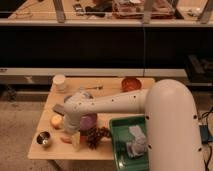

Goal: Place pepper in plastic cup

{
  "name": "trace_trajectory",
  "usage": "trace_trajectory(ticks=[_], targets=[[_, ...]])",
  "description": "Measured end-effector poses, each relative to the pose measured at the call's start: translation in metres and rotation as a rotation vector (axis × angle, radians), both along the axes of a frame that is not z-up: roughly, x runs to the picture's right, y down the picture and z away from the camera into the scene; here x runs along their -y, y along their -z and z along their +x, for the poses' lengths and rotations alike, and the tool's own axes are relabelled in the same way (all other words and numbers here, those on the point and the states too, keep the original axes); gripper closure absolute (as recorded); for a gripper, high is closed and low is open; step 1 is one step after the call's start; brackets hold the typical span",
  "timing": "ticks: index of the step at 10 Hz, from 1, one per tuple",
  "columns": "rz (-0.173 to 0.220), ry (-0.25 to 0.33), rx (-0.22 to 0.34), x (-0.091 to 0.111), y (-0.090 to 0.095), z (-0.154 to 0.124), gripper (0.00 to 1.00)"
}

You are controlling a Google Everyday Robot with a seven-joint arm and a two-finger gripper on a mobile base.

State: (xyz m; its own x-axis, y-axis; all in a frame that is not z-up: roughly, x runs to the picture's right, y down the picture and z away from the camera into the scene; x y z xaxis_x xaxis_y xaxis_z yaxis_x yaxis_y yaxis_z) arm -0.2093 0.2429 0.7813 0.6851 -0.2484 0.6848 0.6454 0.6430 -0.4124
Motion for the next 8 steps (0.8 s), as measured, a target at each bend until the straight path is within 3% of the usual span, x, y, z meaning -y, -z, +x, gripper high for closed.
trace_trajectory(ticks=[5,8], targets=[[0.004,0.001,-0.006,0.000,0.000,0.001,0.20],[-0.002,-0.008,-0.032,0.002,0.000,0.020,0.20]])
